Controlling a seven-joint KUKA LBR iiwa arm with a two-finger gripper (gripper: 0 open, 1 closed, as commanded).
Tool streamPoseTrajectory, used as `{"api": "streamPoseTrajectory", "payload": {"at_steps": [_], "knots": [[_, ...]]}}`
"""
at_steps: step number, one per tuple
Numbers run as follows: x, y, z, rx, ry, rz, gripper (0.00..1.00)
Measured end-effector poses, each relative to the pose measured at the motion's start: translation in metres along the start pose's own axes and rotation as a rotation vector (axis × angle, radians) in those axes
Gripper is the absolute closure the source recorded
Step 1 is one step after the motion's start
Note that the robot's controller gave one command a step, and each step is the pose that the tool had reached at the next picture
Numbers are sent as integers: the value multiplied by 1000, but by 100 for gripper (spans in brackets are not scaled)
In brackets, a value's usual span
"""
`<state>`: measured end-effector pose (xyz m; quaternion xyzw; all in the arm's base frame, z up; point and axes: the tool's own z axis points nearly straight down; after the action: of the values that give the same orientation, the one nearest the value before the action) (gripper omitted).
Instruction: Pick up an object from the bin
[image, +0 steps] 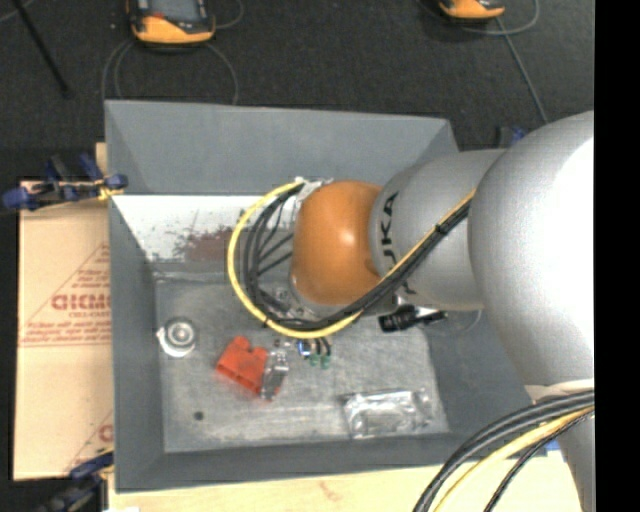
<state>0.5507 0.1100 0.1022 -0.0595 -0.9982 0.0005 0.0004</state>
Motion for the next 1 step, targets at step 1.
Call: {"api": "streamPoseTrajectory", "payload": {"at_steps": [1], "knots": [[3, 1, 28, -7, -8, 175, 0]]}}
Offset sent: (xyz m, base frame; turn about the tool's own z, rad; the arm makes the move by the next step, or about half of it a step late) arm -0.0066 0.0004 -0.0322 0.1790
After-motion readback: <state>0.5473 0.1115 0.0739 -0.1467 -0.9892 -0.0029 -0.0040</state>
